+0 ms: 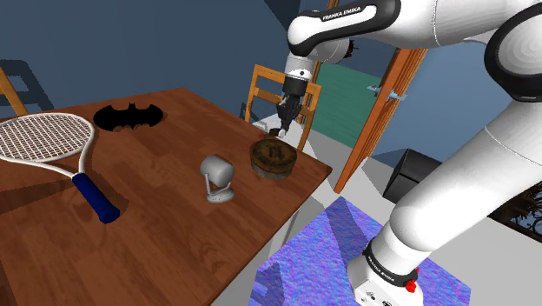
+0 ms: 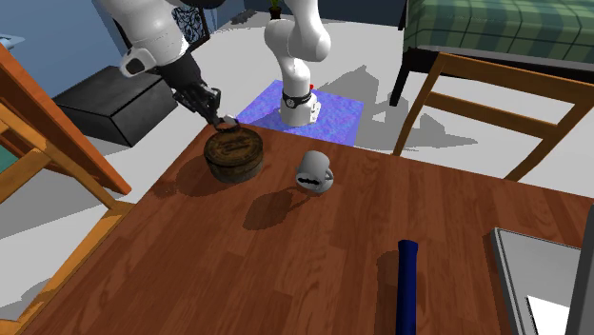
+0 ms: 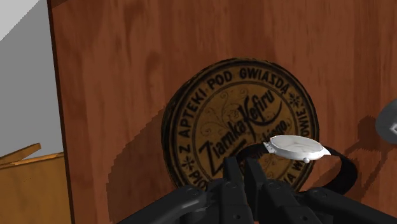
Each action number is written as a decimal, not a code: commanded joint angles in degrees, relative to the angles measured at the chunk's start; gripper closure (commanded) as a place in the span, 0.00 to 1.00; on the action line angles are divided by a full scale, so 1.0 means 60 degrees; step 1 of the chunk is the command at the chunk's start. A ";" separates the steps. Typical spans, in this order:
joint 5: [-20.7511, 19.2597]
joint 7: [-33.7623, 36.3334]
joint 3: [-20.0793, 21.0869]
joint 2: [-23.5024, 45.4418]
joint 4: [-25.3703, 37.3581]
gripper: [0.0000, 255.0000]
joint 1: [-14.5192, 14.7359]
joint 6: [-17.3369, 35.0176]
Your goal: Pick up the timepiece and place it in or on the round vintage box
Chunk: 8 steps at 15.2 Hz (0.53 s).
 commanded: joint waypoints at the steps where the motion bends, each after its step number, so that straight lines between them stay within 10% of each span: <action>1: 0.0015 -0.0049 0.0005 0.0066 -0.0204 1.00 0.0003 0.0271; 8: 0.0068 -0.0183 0.0021 0.0319 -0.0728 1.00 0.0017 0.1038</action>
